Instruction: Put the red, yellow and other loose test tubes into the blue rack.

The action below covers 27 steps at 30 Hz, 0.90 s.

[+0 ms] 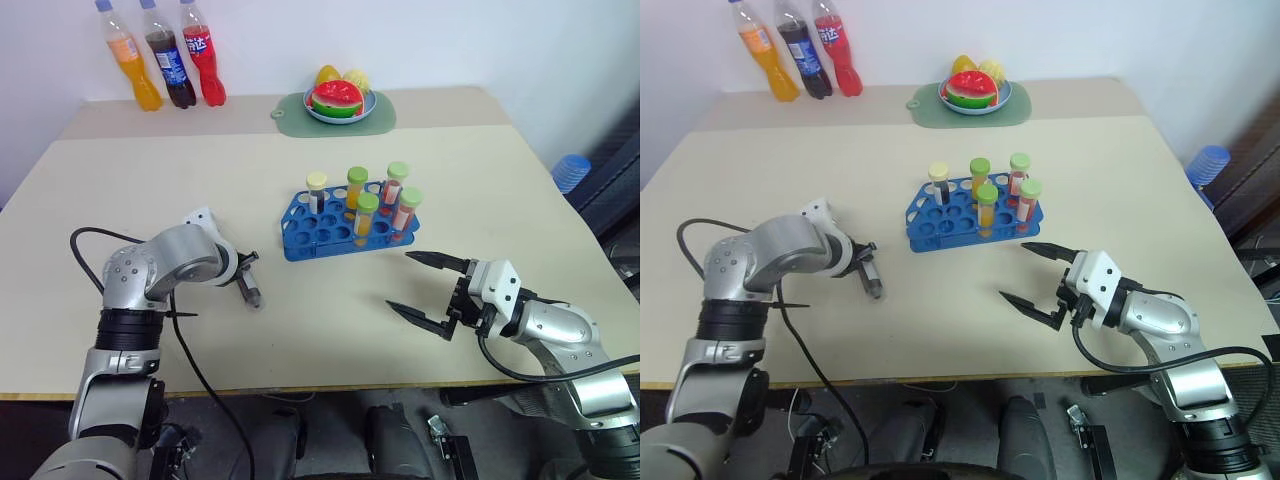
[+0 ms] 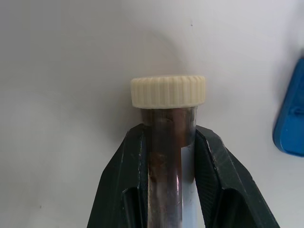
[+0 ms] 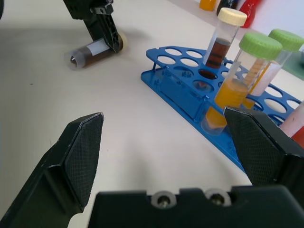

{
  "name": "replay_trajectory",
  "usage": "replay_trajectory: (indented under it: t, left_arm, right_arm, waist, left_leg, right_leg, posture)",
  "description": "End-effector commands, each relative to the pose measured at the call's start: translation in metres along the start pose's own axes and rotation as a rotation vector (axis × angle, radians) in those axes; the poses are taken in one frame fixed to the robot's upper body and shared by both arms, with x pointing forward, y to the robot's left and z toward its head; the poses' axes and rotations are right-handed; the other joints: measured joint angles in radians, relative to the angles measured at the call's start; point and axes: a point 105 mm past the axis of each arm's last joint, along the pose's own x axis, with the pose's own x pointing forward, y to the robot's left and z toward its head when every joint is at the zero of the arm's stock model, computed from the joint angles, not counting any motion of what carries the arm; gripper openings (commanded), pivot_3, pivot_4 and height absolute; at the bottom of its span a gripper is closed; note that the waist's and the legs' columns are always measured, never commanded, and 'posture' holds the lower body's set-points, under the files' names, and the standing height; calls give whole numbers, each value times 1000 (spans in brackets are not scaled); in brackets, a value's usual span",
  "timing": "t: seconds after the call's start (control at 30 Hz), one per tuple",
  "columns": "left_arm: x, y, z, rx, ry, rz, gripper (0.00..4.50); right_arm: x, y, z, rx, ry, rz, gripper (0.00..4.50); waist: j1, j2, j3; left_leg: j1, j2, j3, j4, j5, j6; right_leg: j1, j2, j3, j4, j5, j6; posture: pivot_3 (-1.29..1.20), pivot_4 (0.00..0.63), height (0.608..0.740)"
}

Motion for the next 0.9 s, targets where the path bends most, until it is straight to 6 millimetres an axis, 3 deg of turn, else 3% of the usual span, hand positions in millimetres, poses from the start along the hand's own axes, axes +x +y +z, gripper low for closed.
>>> replay_trajectory:
  t: [0.03,0.13,0.3,0.4,0.53,0.7,0.9]
  left_arm:
    - [-35,-33,14,159,-195,-339,752]
    - [-83,-59,11,338,-362,-730,752]
    - [-104,-75,18,462,-549,-1008,752]
    - [-89,-88,11,579,-591,-1122,752]
    - [-52,-99,6,686,-585,-1199,752]
    - [-38,-116,25,747,-653,-1238,752]
    - [-37,-133,47,791,-693,-1274,752]
  right_arm:
    - [-4,-8,10,-31,-28,-39,4500]
    - [-3,-8,10,-26,-33,-47,4500]
    - [-1,-8,7,-19,-27,-88,4500]
    - [0,-8,6,6,-39,-141,4500]
    - [-4,-4,4,17,-29,-205,4500]
    - [-10,2,6,24,-27,-275,4500]
    - [-13,8,8,26,-21,-339,4500]
  waist:
    - [-2,0,0]
    - [-2,0,0]
    - [2,1,0]
    - [4,0,0]
    - [2,0,0]
    - [-3,-1,1]
    - [-3,-1,1]
  left_leg:
    - [-1,0,0,0,0,0]
    - [-2,0,4,0,0,0]
    - [-1,1,5,-1,0,0]
    - [-2,0,5,0,0,1]
    - [-2,0,5,0,0,2]
    - [-3,1,4,0,-1,3]
    - [-3,0,3,0,-1,3]
  right_leg:
    - [-1,0,0,0,0,0]
    - [-1,0,0,0,0,0]
    - [1,1,0,-1,-1,-2]
    - [2,0,-1,-4,-2,-4]
    - [3,0,-1,-5,-1,-2]
    - [1,0,-1,-5,0,-1]
    - [1,0,-1,-5,0,0]
  posture:
    - [0,150,740]
    - [0,150,740]
    - [0,150,740]
    - [0,150,740]
    - [0,150,740]
    - [0,150,740]
    - [0,150,740]
